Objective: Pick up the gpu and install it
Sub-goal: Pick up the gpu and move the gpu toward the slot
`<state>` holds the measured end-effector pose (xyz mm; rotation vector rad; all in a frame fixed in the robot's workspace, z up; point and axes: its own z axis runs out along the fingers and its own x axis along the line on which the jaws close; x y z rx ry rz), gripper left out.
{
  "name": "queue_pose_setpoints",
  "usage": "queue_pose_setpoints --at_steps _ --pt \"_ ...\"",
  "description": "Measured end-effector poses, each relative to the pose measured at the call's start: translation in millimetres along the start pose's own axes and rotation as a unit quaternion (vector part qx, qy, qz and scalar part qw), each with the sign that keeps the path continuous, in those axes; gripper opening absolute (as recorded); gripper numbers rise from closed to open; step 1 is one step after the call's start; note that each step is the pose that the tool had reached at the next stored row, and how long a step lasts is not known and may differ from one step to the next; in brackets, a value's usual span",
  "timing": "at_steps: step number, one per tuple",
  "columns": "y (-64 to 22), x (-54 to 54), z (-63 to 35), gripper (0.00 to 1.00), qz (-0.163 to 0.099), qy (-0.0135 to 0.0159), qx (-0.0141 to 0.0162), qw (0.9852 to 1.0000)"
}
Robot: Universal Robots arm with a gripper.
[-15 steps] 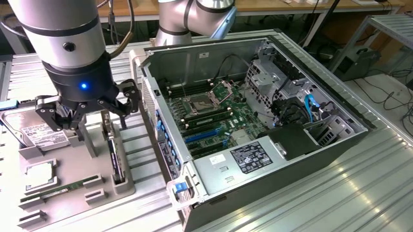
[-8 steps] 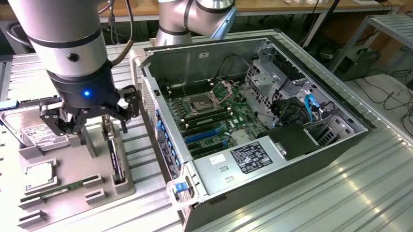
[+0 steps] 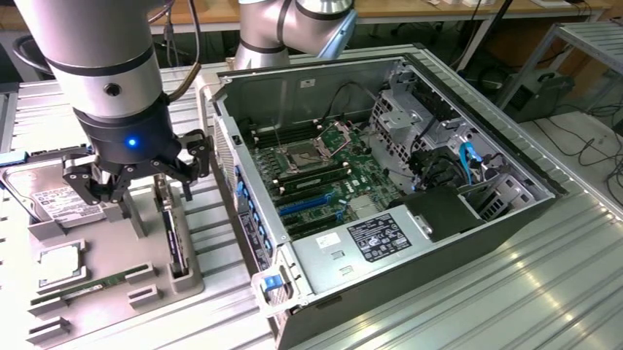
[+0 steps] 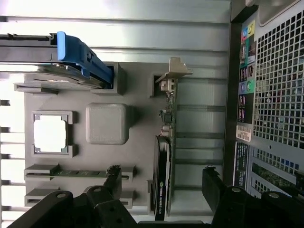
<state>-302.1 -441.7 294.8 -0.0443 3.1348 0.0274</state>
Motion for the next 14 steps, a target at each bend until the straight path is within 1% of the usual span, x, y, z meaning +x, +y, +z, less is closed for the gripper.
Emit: queue_pose_setpoints --at_steps 5,6,14 --pt "0.2 0.1 4.4 0.78 0.0 0.0 0.0 1.0" --pt "0.2 0.1 8.1 0.78 0.0 0.0 0.0 1.0" --pt "0.0 0.2 20.7 0.78 0.0 0.0 0.0 1.0"
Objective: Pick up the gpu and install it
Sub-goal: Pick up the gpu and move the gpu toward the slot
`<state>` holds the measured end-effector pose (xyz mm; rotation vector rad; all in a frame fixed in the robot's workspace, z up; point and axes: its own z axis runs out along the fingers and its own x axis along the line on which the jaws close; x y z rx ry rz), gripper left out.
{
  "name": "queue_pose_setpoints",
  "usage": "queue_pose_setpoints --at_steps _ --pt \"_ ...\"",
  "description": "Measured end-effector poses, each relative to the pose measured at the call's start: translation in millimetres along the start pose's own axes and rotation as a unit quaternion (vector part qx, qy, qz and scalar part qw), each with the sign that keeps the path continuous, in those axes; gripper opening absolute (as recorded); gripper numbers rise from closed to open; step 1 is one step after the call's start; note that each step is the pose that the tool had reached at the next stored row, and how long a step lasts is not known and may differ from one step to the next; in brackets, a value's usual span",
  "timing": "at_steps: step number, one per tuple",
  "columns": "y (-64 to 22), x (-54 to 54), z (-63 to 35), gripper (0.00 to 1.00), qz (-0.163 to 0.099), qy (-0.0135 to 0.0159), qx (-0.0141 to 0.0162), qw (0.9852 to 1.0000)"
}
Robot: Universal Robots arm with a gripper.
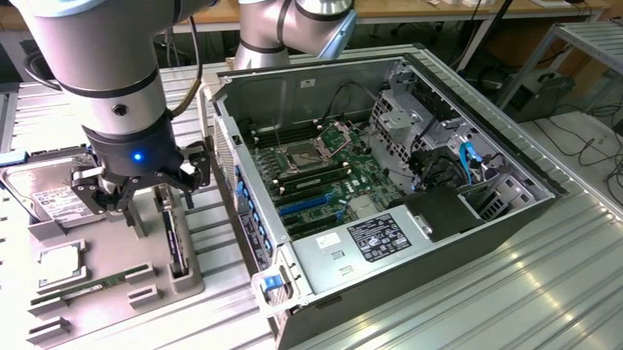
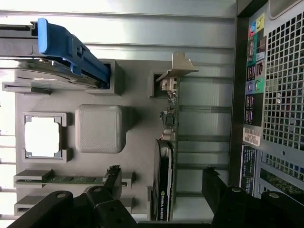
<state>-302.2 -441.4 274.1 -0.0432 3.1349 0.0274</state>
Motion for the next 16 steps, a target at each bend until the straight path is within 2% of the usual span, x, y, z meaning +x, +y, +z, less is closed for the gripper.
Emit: queue_pose_setpoints --at_steps 16 --pt "-0.4 0.2 23.4 0.78 0.0 0.0 0.0 1.0"
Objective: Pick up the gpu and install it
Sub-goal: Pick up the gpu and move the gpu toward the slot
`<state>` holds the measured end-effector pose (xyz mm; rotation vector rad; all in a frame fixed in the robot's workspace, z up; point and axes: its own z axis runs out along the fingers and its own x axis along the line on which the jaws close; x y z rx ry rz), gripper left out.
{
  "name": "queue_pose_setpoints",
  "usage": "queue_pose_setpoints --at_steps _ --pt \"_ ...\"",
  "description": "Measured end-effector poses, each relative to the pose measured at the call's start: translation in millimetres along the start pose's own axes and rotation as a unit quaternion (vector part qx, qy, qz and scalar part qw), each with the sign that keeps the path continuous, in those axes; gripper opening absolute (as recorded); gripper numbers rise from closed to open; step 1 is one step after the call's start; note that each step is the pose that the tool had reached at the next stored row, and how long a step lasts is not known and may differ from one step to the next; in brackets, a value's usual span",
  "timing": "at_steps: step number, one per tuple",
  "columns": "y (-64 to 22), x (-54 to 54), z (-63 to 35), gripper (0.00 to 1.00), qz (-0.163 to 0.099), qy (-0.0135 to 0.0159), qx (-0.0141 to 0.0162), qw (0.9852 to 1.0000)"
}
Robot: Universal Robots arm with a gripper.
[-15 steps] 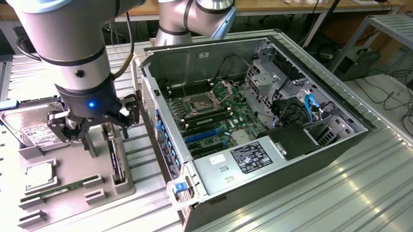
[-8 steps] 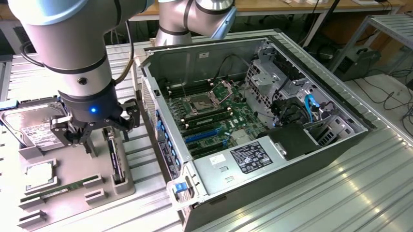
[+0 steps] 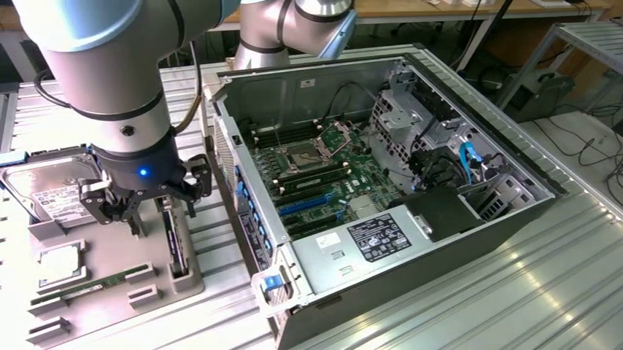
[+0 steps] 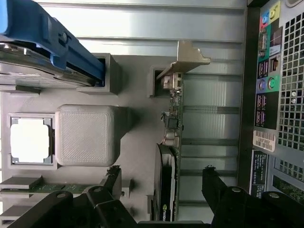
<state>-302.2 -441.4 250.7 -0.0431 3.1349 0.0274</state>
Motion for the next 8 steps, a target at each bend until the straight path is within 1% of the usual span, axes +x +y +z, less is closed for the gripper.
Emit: queue_pose_setpoints --at_steps 8 --pt "-0.1 0.1 8.1 0.78 0.0 0.0 0.0 1.0"
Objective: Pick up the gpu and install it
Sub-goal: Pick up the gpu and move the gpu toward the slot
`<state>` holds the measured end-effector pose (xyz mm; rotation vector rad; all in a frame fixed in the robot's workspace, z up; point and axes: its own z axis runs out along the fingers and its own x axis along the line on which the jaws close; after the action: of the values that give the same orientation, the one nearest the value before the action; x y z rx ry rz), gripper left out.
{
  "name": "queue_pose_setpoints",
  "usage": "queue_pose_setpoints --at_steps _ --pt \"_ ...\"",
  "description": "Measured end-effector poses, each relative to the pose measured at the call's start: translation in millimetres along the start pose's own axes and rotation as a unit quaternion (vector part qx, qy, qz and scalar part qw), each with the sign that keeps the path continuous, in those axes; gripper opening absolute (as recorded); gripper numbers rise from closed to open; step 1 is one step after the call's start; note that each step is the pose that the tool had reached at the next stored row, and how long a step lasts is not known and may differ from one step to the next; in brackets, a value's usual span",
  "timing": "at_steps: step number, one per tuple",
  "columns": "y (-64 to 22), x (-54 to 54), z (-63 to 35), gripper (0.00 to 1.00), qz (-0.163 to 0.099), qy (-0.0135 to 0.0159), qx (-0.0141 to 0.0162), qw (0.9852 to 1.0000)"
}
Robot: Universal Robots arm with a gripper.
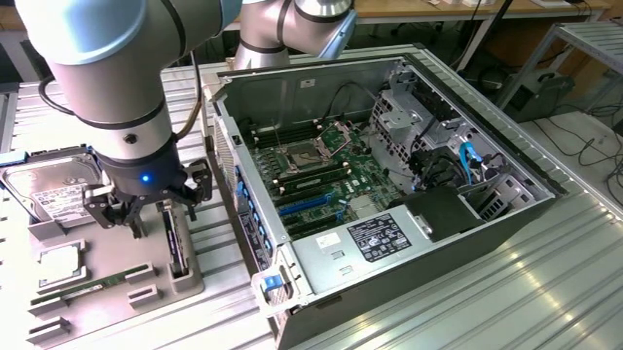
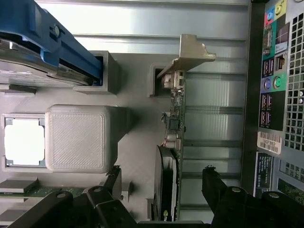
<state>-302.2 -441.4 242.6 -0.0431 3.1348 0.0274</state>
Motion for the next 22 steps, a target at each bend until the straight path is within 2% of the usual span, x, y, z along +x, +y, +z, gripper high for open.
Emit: queue_pose_setpoints --at_steps 8,22 --pt "-2.0 0.2 10.2 0.78 0.0 0.0 0.0 1.0" --pt "-5.4 0.2 13.2 0.78 0.0 0.0001 0.0001 1.0"
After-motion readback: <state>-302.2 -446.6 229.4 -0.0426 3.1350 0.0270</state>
